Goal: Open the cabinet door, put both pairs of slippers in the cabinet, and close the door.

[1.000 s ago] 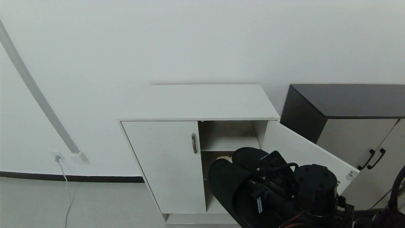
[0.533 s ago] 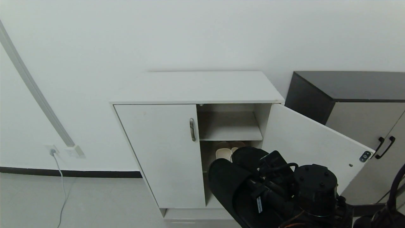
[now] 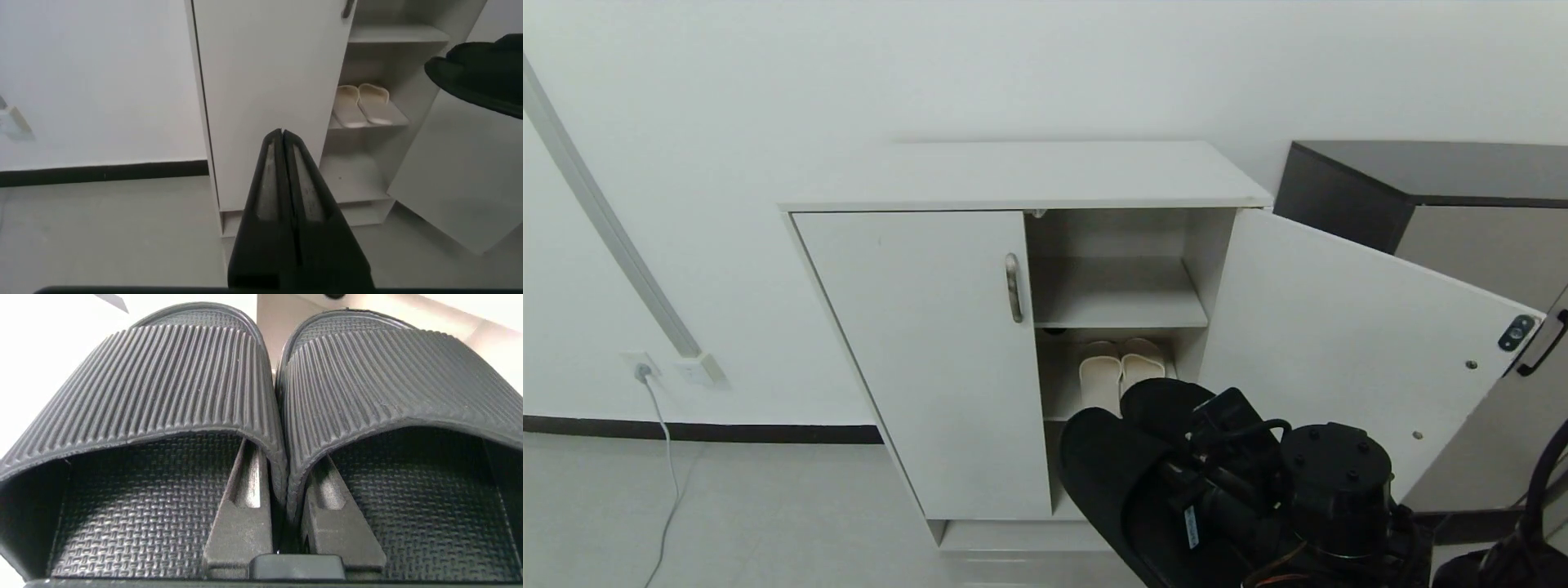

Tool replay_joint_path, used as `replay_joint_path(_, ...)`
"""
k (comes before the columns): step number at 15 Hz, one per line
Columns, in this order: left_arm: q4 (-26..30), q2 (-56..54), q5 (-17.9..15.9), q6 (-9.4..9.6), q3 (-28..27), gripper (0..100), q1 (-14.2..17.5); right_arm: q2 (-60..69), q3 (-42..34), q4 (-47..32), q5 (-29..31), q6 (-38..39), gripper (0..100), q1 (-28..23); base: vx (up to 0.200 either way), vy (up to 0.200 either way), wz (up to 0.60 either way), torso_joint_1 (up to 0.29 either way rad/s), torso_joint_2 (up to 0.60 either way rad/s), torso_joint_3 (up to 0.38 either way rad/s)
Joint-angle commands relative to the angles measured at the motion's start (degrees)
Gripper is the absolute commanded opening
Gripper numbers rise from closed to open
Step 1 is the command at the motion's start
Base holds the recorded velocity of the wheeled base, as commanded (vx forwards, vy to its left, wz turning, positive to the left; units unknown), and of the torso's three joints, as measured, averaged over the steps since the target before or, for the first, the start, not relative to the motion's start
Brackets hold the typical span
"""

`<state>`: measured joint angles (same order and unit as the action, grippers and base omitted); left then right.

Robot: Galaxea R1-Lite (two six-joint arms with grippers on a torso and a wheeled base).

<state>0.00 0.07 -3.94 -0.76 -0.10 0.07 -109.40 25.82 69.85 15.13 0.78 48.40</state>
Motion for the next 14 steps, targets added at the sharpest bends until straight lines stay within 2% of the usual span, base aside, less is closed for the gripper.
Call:
replay_joint_path(1, 0.00, 0.01, -0.02, -0.04, 0.01, 0, 0.01, -0.03, 0.02, 0.02, -0.01, 0.01, 0, 0.03, 0.000, 0.000, 0.00, -0.129, 0.47, 0.349)
replay_joint_path(10, 0.00, -0.07, -0.02, -0.04, 0.01, 0, 0.01, -0.11, -0.60, 0.90, -0.01, 0.01, 0, 0.03, 0.000, 0.000, 0.00, -0.058, 0.44, 0.372)
replay_joint_path(14, 0.00, 0.01, -0.02, -0.04, 0.01, 0, 0.01, -0.38, -0.68, 1.16, -0.10, 0.01, 0, 0.03, 0.000, 0.000, 0.00, 0.002, 0.10, 0.091)
